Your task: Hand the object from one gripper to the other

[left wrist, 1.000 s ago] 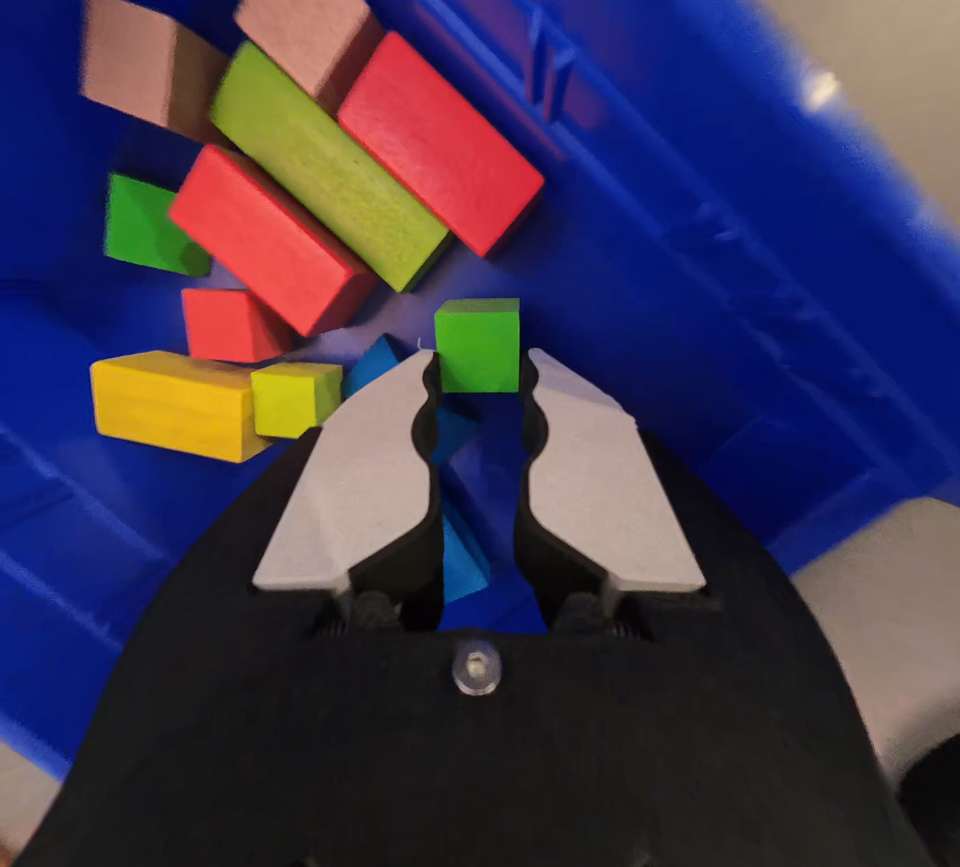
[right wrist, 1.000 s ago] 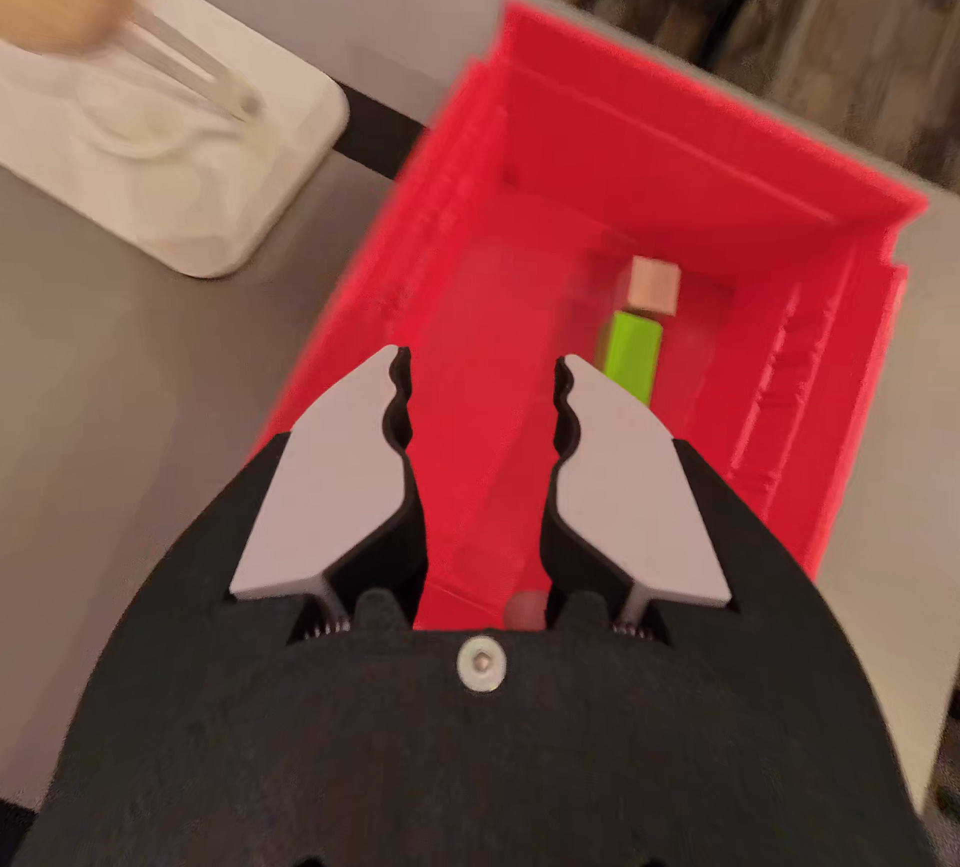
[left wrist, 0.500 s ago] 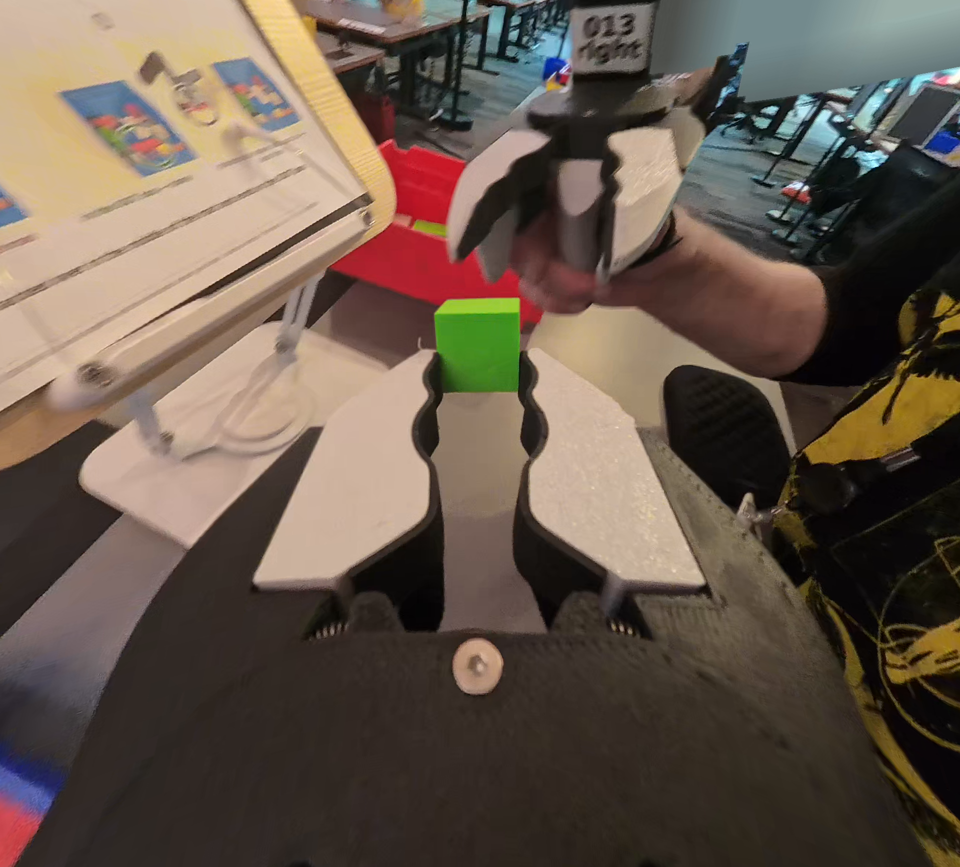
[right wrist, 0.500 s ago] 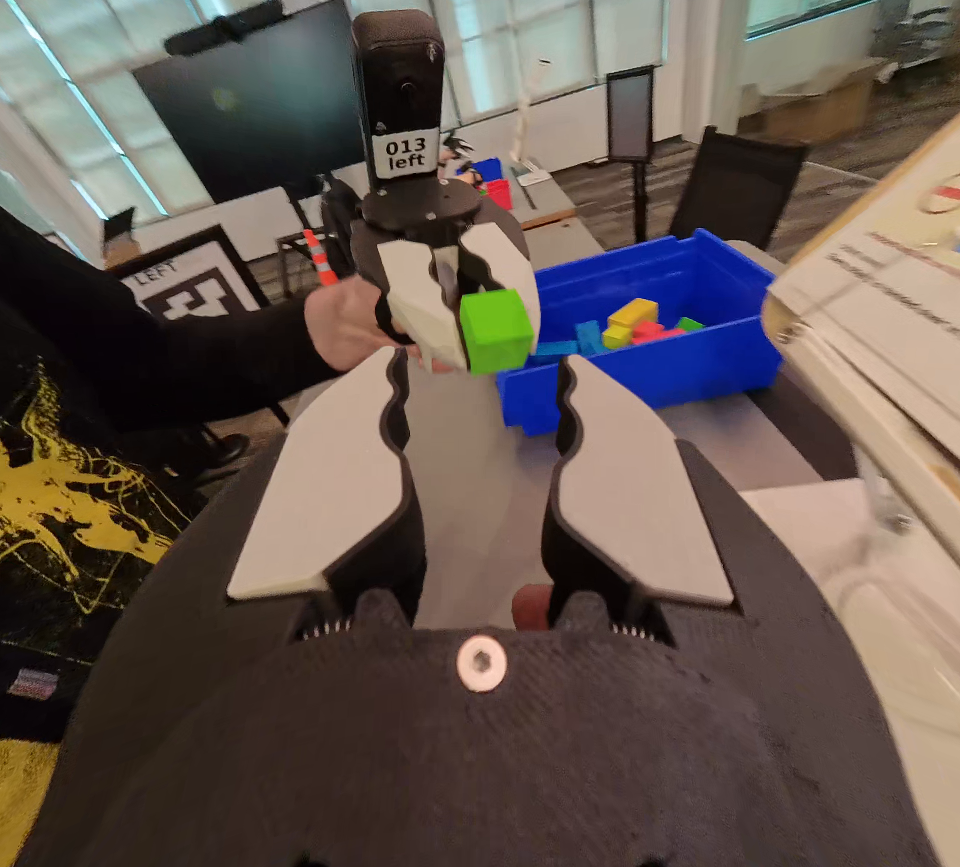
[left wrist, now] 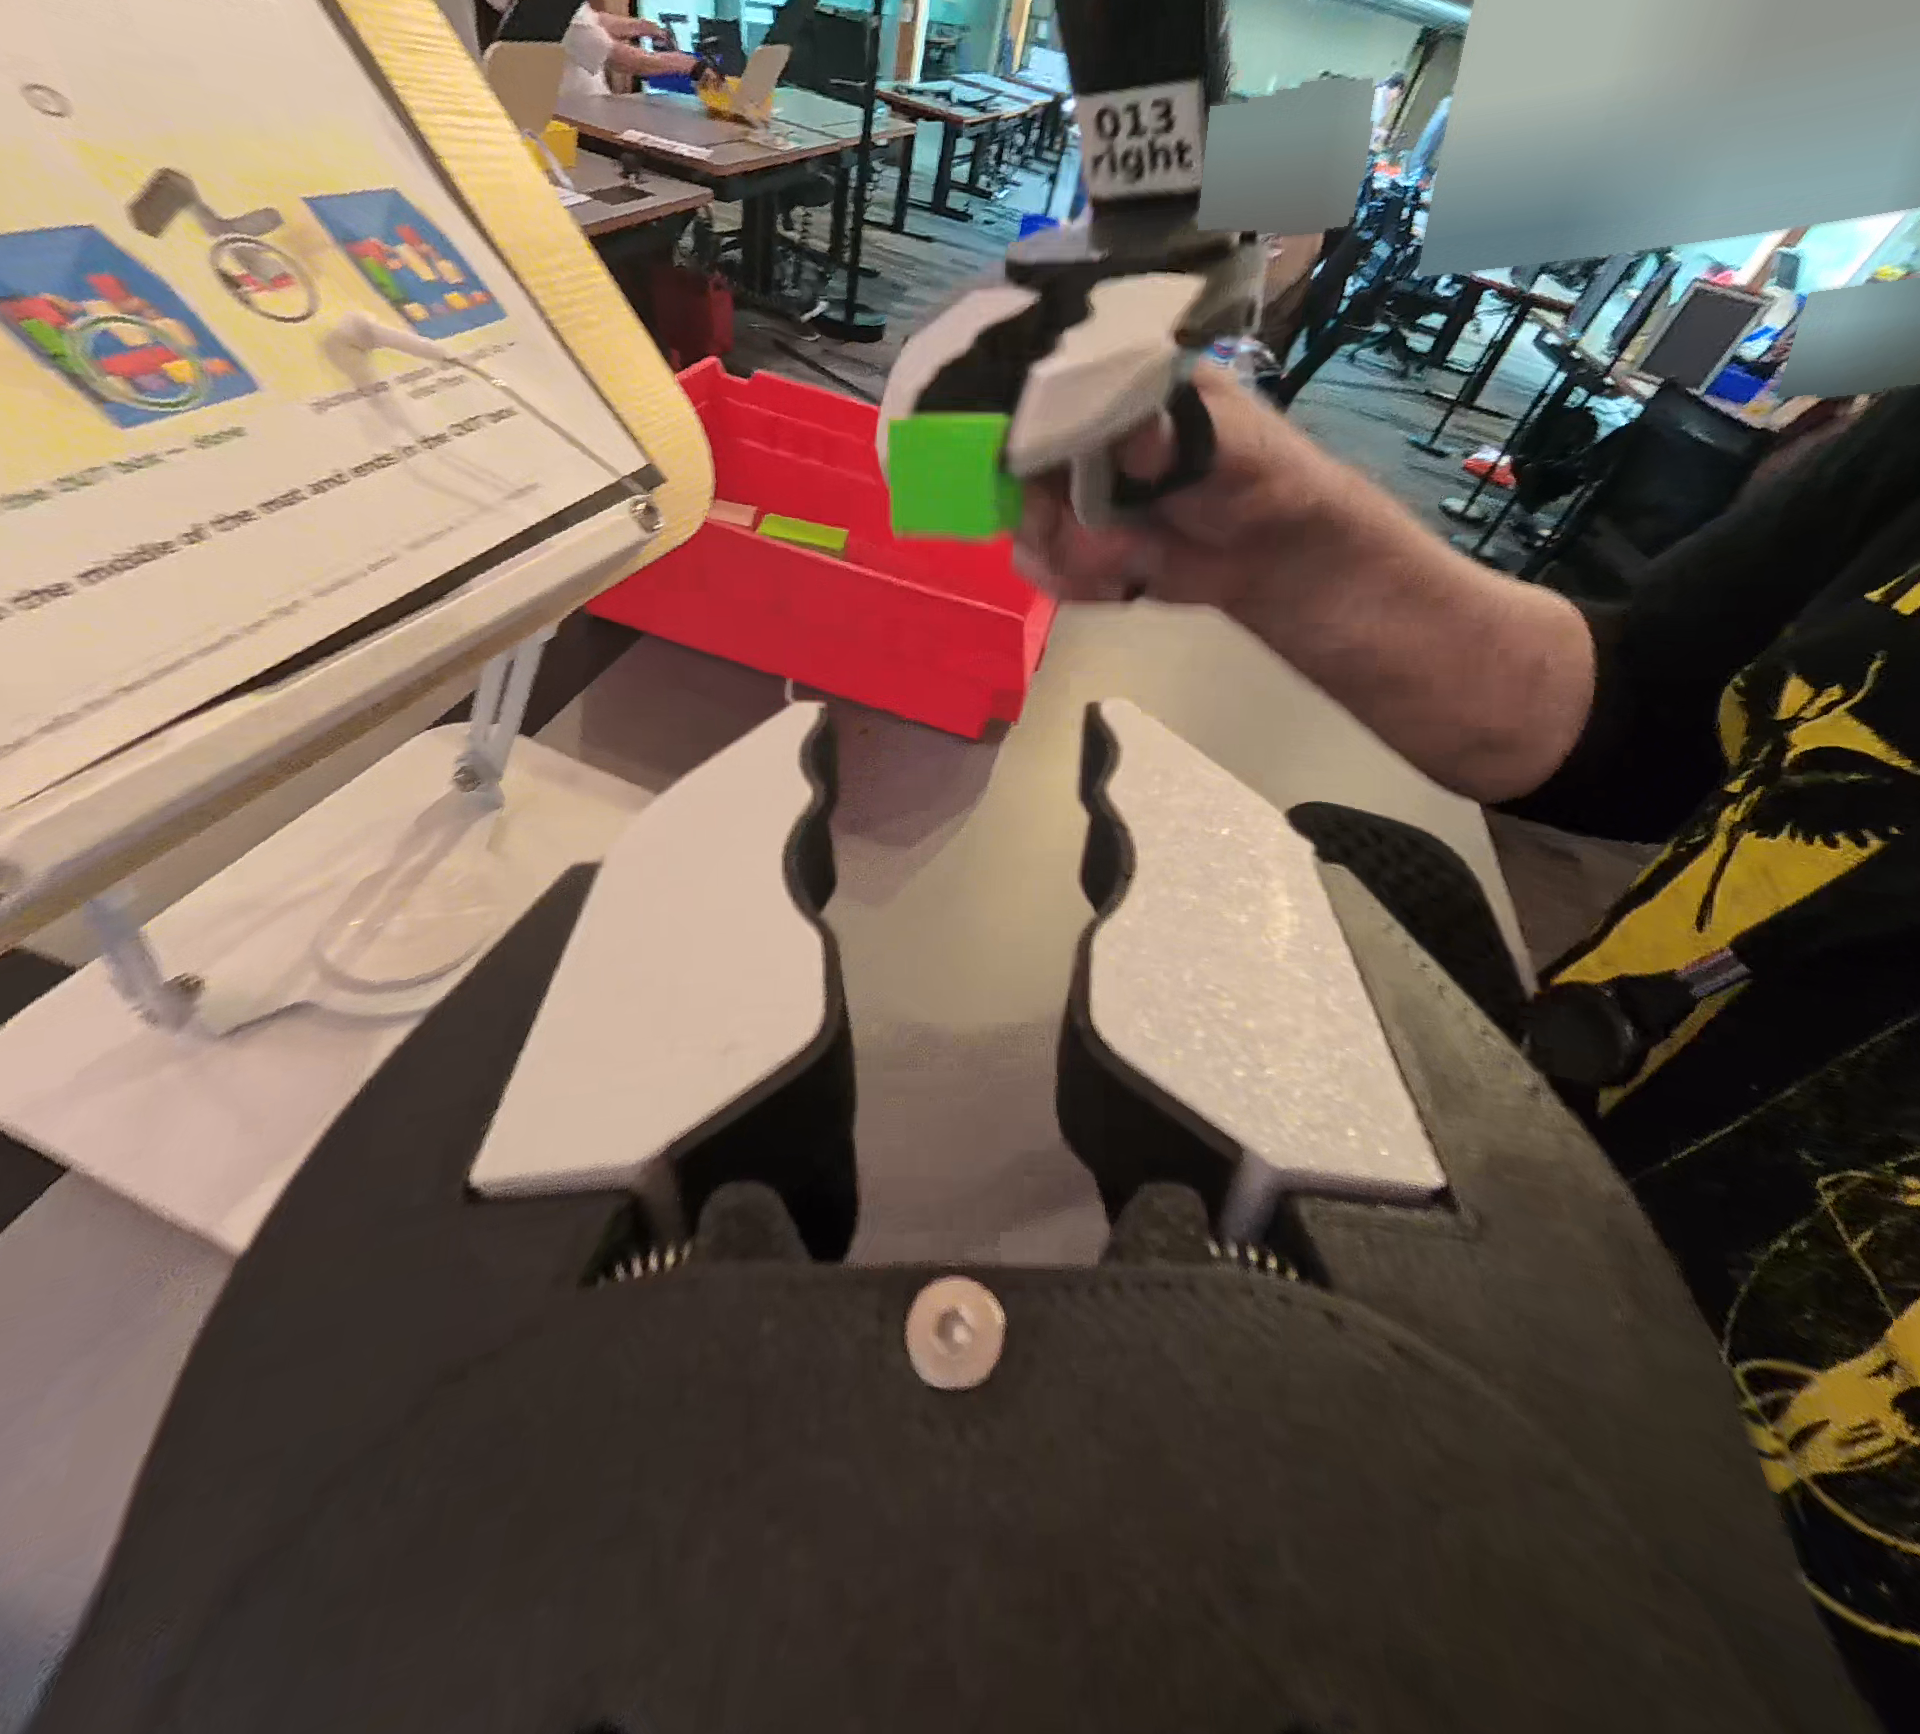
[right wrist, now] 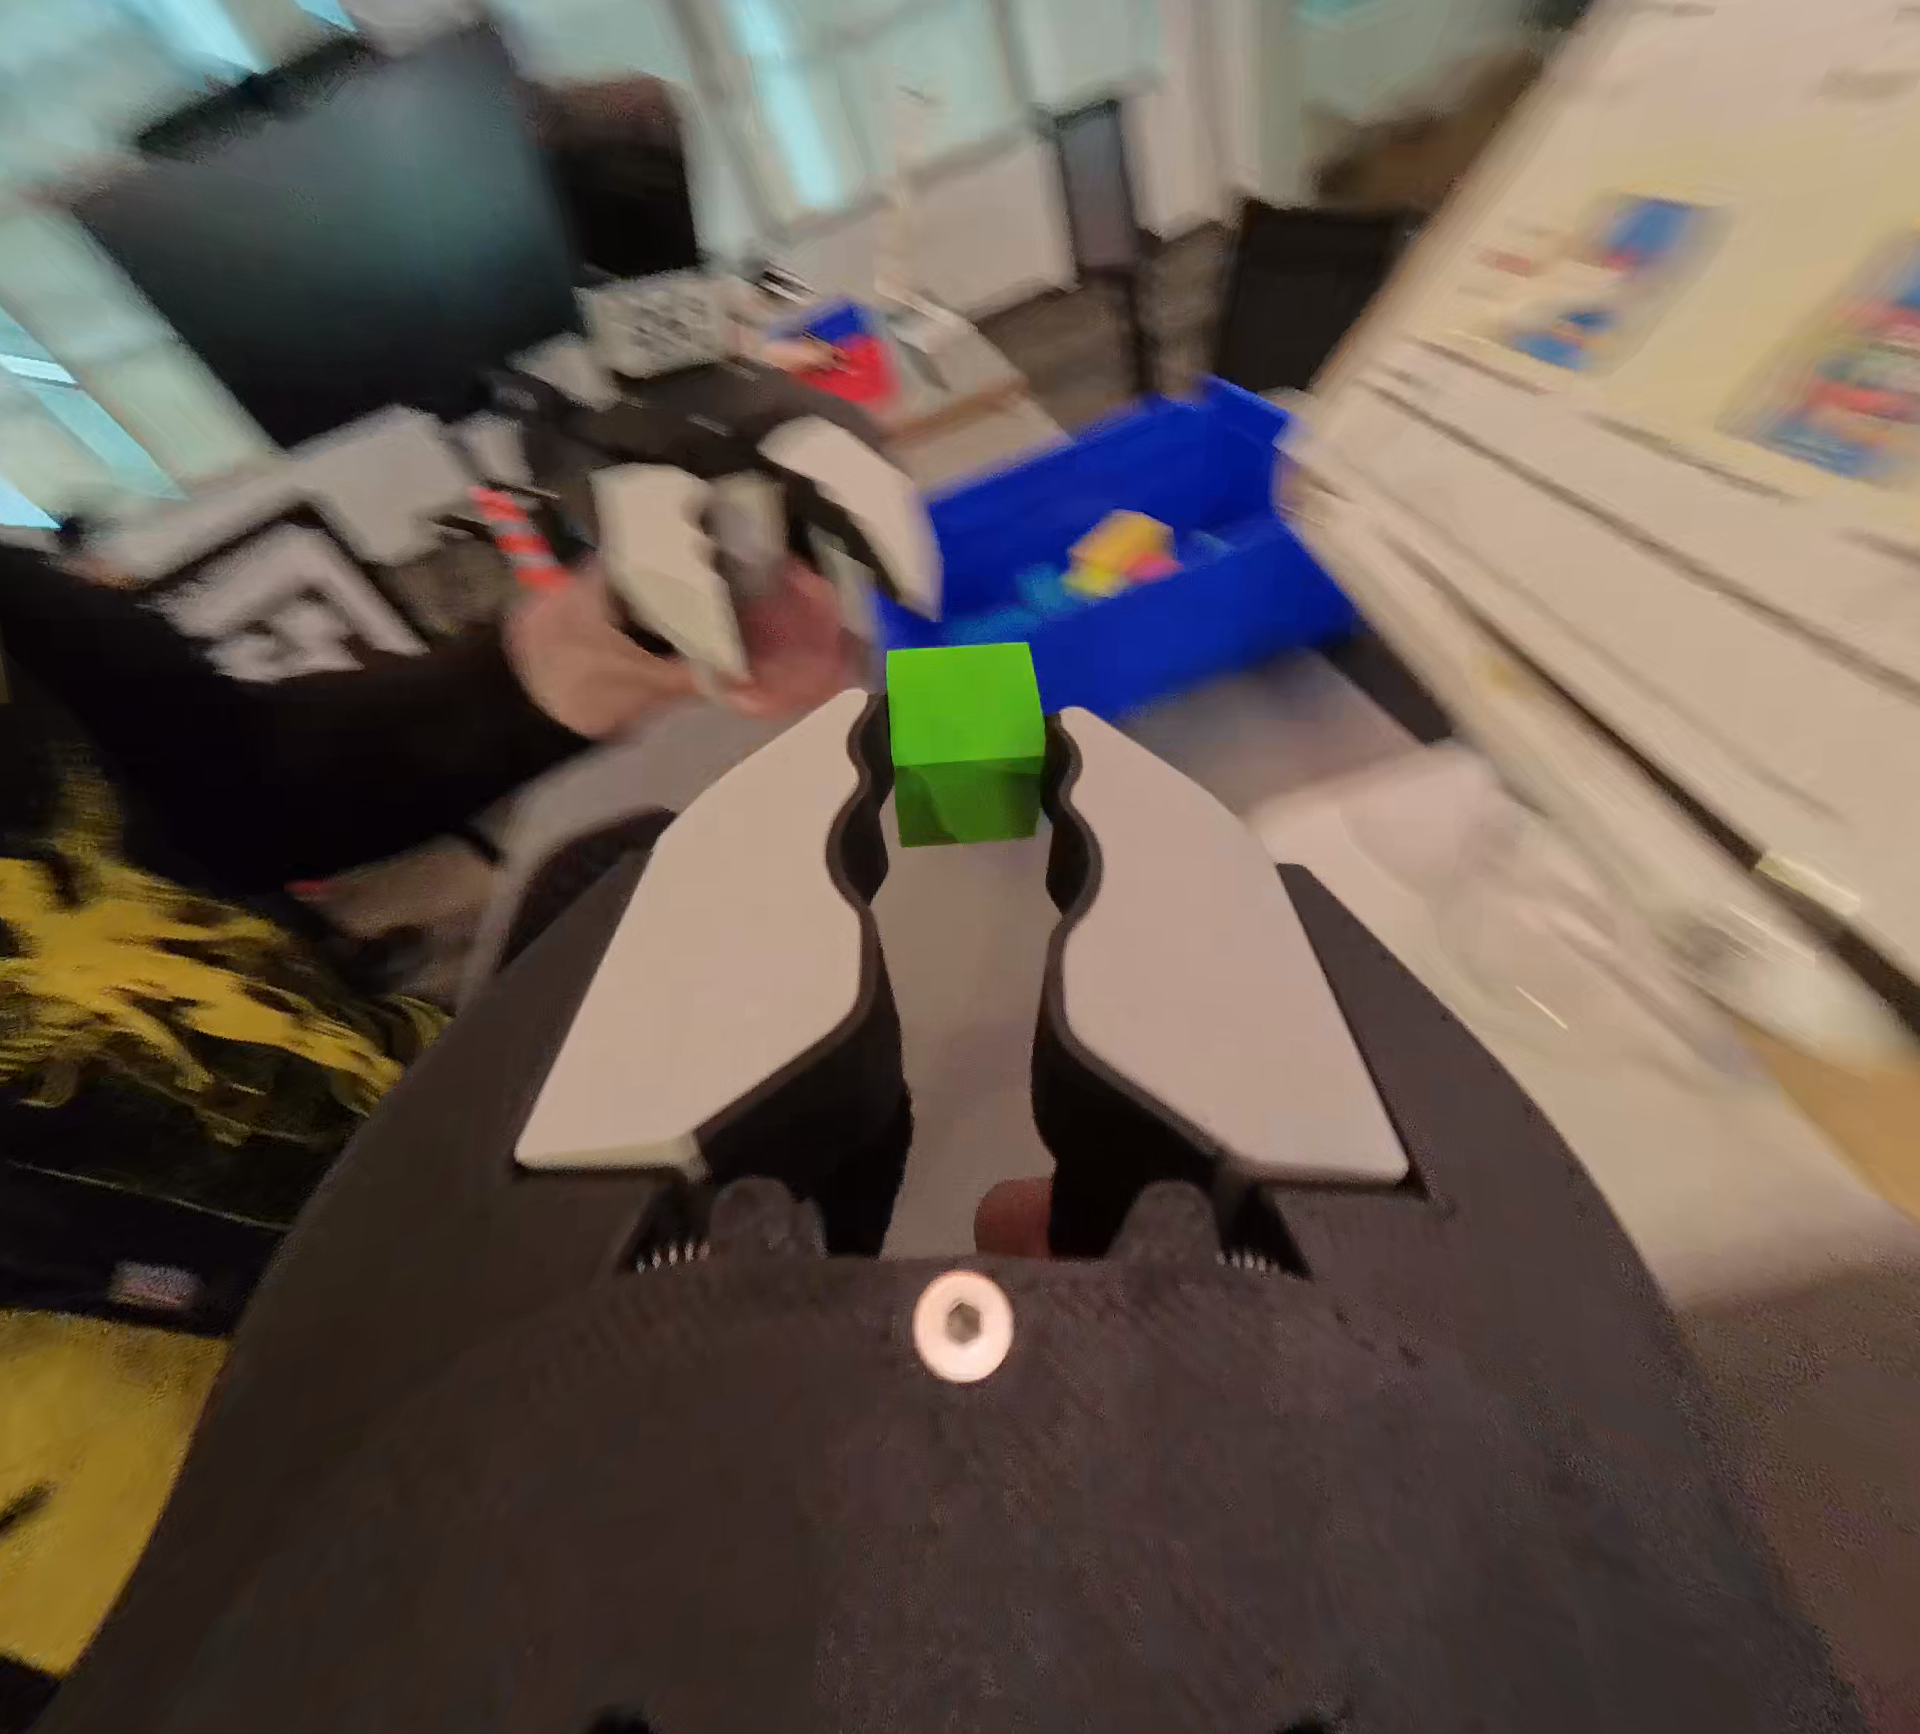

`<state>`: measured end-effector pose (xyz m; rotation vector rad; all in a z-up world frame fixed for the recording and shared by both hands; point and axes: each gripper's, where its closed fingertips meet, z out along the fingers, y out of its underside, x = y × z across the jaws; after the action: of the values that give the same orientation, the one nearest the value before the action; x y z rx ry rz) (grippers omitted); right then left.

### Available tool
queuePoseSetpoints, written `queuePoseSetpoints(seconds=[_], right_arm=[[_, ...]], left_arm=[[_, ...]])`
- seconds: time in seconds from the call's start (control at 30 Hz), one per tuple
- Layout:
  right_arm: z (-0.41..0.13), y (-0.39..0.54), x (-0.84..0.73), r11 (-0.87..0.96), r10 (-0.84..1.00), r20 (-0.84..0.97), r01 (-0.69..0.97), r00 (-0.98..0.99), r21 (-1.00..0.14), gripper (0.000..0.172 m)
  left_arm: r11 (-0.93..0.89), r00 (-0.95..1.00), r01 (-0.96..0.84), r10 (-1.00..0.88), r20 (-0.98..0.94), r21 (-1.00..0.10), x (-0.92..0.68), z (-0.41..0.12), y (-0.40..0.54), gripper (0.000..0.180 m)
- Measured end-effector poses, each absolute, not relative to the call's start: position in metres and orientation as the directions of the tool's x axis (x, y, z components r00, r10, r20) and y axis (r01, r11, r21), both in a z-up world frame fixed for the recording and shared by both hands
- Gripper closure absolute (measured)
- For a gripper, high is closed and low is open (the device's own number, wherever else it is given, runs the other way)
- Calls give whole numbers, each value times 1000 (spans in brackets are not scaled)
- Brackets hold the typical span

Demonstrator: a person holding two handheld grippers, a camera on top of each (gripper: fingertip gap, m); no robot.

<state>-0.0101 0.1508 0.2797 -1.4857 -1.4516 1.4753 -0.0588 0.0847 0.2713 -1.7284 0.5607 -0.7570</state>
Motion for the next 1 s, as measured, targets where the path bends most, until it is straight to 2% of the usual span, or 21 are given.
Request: queuePoseSetpoints(seconds=[0.07, 0.17, 0.23, 0.3, 0.4, 0.57, 0.73, 0.77, 0.8, 0.83, 1.0], right_arm=[[248, 222, 35, -208, 978, -193, 448, 78, -870, 146], [186, 309, 124, -337, 920, -63, 697, 387, -632, 146], [146, 336, 170, -463, 872, -78, 762, 483, -452, 146], [111, 354, 204, -511, 849, -27, 808, 527, -292, 146], [78, 367, 227, -559, 824, 14, 816, 567, -147, 146], [54, 377, 230, -581, 812, 40, 813, 583, -50, 146], [46, 385, 225, -589, 807, 22, 808, 589, -25, 145], [45, 385, 224, -587, 809, 16, 810, 587, -13, 141], [44, 384, 225, -584, 812, 11, 812, 584, 3, 129], [45, 384, 224, -581, 814, 8, 814, 581, 3, 124], [71, 382, 221, -579, 810, 36, 808, 586, -112, 123]], left_arm=[[-282, 702, 34, -676, 224, -959, -74, 271, 82, 149], [-322, 753, 52, -609, 249, -945, -99, 257, 76, 160], [-352, 781, 58, -567, 262, -934, -114, 244, 72, 157], [-383, 802, 59, -532, 272, -922, -124, 233, 69, 153], [-434, 846, 22, -472, 248, -901, -141, 215, 69, 154], [-488, 870, -9, -434, 233, -873, -152, 199, 67, 153], [-525, 879, -11, -410, 242, -851, -159, 187, 67, 151], [-531, 883, -13, -404, 240, -847, -161, 184, 67, 150], [-537, 886, -15, -397, 237, -843, -163, 182, 66, 150], [-543, 889, -15, -391, 237, -840, -166, 181, 66, 149], [-593, 953, -62, -276, 129, -803, -211, 172, 66, 143]])
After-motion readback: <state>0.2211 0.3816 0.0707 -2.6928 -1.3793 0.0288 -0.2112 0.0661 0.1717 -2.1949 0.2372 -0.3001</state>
